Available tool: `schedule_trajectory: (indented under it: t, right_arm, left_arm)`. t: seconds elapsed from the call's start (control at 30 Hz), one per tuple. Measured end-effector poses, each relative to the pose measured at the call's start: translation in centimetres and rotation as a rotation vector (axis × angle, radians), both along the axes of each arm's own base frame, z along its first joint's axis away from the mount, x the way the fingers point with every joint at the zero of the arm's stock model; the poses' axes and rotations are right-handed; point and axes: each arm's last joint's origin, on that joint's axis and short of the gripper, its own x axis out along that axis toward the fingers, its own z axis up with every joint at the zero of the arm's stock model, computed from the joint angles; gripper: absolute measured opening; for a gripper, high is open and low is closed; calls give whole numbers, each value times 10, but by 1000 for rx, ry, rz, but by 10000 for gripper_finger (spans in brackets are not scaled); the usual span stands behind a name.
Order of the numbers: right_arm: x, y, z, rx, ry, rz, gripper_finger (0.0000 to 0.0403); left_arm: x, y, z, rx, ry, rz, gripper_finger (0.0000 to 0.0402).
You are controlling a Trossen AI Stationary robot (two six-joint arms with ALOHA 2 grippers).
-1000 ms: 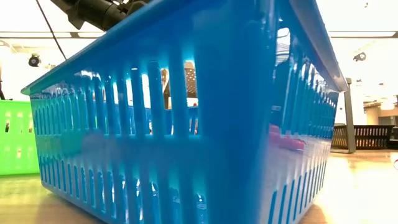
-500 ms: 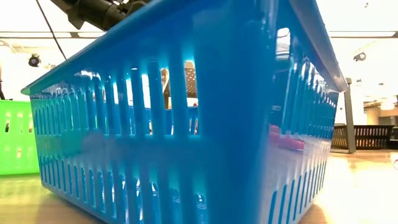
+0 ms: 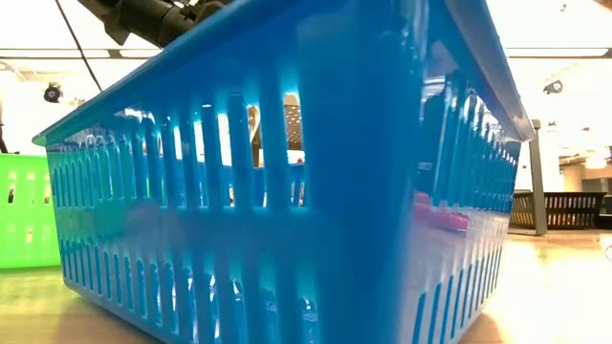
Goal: Pick & Place Office Desk Supplies
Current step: Put the crayon box into the blue basket
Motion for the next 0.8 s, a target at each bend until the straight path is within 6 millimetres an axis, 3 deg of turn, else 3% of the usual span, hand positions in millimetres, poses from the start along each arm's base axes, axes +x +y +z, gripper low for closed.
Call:
schedule_trajectory:
  t: [0.2,0.43,0.63,0.8]
  right_arm:
    - [23,-10,3,-115,-92,22,97]
    - [50,-20,5,-297,14,96,83]
    - [78,-25,19,-218,149,129,88]
    - [104,-21,35,-198,207,282,82]
  left_arm:
    - [0,0,0,0,0,0,175]
    - [0,0,0,0,0,0,175]
    - [0,0,0,0,0,0,175]
    - [0,0,0,0,0,0,175]
